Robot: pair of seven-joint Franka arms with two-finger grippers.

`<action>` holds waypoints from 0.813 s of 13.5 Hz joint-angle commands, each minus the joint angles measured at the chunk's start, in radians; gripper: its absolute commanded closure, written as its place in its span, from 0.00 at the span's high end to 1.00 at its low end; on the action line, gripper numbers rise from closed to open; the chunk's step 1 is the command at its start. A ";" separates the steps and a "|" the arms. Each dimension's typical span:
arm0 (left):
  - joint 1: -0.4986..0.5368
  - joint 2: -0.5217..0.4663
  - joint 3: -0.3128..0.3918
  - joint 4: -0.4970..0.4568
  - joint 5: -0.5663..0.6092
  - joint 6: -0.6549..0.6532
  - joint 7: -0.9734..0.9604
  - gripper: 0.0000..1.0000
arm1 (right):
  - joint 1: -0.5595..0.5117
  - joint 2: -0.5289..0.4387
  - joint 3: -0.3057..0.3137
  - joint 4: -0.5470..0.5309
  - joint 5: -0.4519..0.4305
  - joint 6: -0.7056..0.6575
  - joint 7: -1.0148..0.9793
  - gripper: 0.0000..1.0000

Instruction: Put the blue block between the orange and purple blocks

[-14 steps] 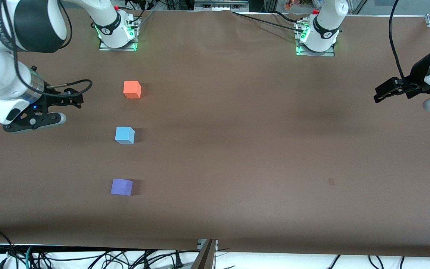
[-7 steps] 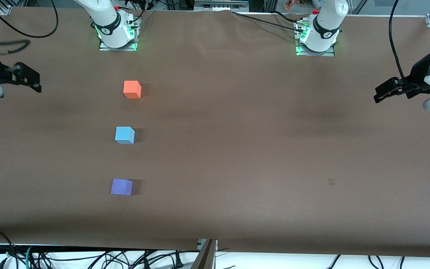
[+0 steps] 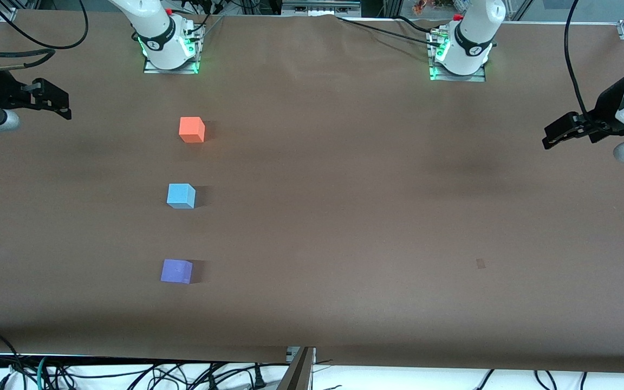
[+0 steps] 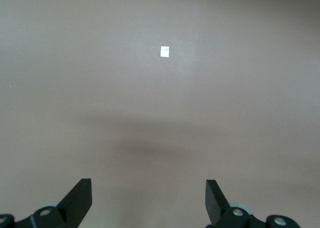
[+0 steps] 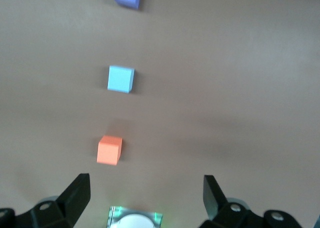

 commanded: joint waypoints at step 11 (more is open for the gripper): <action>-0.004 0.008 -0.003 0.022 0.021 -0.024 -0.011 1.00 | -0.078 -0.016 0.023 -0.048 0.014 0.010 0.093 1.00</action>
